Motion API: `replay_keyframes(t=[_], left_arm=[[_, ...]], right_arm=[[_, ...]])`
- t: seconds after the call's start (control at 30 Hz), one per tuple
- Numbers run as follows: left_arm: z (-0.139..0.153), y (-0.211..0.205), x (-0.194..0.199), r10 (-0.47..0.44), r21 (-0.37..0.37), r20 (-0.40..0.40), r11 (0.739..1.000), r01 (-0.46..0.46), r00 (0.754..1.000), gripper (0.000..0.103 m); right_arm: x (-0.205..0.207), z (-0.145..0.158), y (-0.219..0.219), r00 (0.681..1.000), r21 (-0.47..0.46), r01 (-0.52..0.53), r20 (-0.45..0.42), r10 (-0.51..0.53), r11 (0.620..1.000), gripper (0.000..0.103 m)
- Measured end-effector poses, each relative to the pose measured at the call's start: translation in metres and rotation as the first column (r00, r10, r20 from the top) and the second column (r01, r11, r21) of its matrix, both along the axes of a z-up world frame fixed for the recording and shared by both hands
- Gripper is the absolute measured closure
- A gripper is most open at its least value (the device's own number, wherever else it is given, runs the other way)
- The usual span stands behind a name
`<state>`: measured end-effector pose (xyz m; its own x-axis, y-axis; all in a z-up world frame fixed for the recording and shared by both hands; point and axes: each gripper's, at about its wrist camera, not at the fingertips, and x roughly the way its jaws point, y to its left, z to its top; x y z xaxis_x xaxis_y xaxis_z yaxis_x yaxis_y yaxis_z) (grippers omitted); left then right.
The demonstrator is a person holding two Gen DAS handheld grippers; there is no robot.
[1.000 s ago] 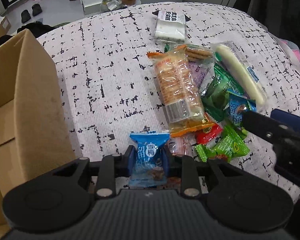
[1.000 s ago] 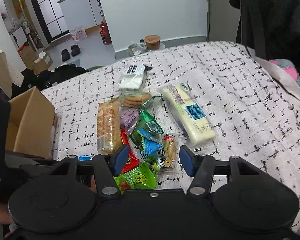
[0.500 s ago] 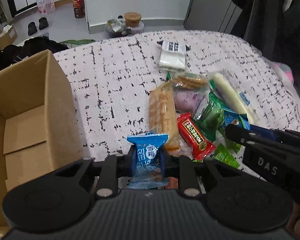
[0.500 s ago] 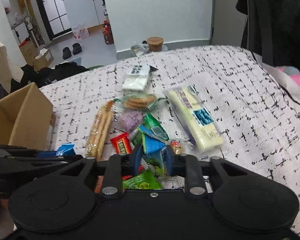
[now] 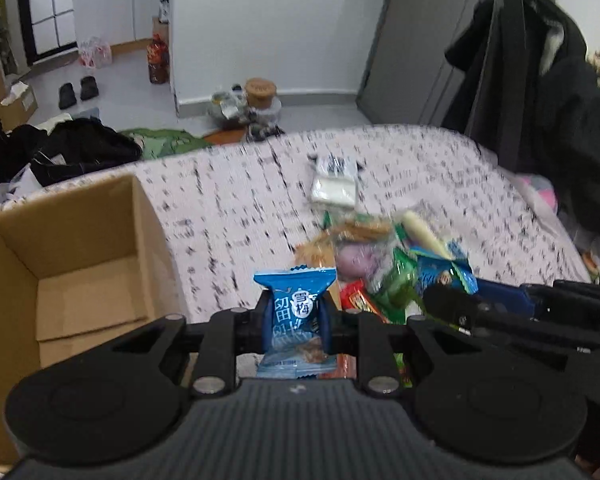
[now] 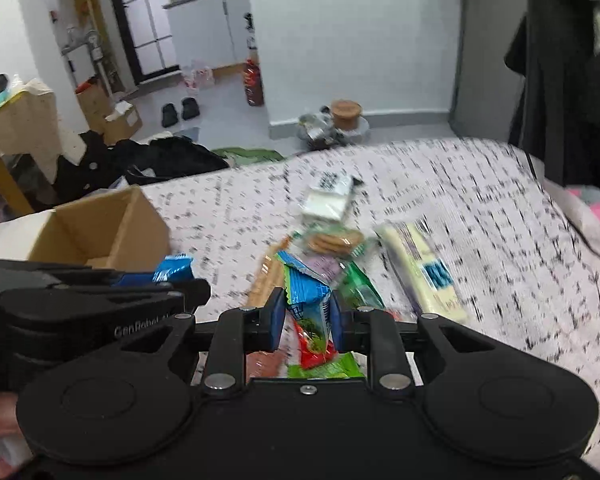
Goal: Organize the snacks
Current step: 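Carry both candies to the cardboard box and open both tools inside it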
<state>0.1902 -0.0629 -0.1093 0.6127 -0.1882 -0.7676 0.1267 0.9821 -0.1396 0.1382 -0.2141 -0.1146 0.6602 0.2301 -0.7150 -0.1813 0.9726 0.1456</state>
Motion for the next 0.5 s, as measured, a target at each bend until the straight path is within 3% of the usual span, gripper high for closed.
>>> replay_keyframes(t=[0.33,0.5], left_arm=[[0.027,0.04,-0.011,0.102,-0.059,0.072,0.993,-0.098,0.992,0.081],[0.033,0.062,-0.014,0.151,-0.075,0.098,0.987,-0.144,0.984,0.081]], right_arm=[[0.003,0.032,0.031,0.991,-0.028,-0.067,0.116,0.07,0.997,0.08],[0.007,0.037,0.049,0.985,-0.007,-0.115,0.131,0.115,0.993,0.08]])
